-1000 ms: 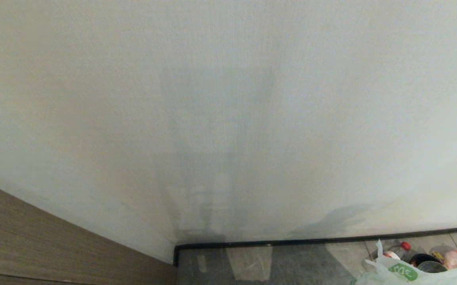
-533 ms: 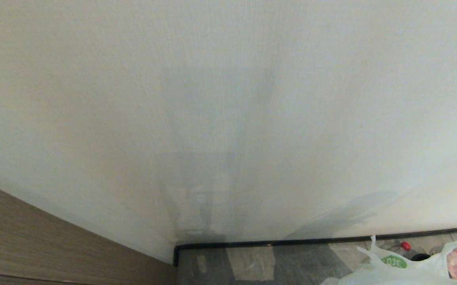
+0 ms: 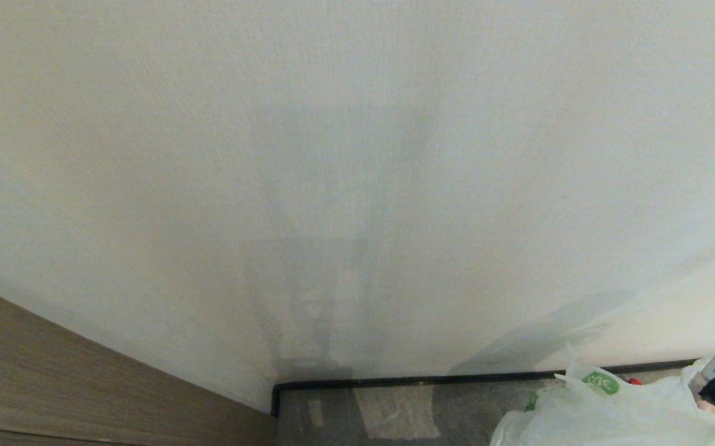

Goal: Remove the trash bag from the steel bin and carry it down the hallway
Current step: Put the trash bag at the door

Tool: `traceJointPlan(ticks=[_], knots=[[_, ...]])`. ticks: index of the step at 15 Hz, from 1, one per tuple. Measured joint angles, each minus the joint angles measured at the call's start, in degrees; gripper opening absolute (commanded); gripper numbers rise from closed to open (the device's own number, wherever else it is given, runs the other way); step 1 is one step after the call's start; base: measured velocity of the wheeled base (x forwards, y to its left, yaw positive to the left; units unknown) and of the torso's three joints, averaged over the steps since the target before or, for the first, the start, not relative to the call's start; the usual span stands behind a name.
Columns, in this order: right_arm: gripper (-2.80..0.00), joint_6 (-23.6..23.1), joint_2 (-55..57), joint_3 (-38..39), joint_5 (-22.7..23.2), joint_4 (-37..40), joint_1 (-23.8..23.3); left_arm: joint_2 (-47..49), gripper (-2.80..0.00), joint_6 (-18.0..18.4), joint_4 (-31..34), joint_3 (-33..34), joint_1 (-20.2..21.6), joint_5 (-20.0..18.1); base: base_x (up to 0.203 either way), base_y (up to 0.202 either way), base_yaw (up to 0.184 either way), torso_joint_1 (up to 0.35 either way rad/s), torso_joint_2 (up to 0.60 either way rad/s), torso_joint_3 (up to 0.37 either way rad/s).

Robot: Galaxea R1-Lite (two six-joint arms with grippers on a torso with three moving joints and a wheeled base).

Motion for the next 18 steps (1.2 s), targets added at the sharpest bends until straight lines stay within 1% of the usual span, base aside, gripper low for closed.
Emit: traceJointPlan(ticks=[1,5,8,14,18], knots=[[-2.8,-0.2,1.2,-0.1,-1.1,-0.4,0.9,0.0,-2.8,0.0,0.0,0.0,0.0,0.0,0.0,0.0,0.0,0.0,0.0,0.0],[-2.8,-0.3,6.0,0.3,-1.4,-4.7,3.2,0.0,-2.8,0.0,0.0,0.0,0.0,0.0,0.0,0.0,0.0,0.0,0.0,0.0],[-2.8,-0.3,9.7,0.4,-1.4,-9.8,3.7,0.0,-2.8,0.0,0.0,0.0,0.0,0.0,0.0,0.0,0.0,0.0,0.0,0.0],[-2.8,-0.2,16.2,-0.2,-1.4,-15.4,4.6,0.0,-2.8,0.0,0.0,0.0,0.0,0.0,0.0,0.0,0.0,0.0,0.0,0.0],[-2.8,-0.2,21.6,-0.3,-1.5,-23.8,7.0,0.0,-2.8,0.0,0.0,0.0,0.0,0.0,0.0,0.0,0.0,0.0,0.0,0.0]])
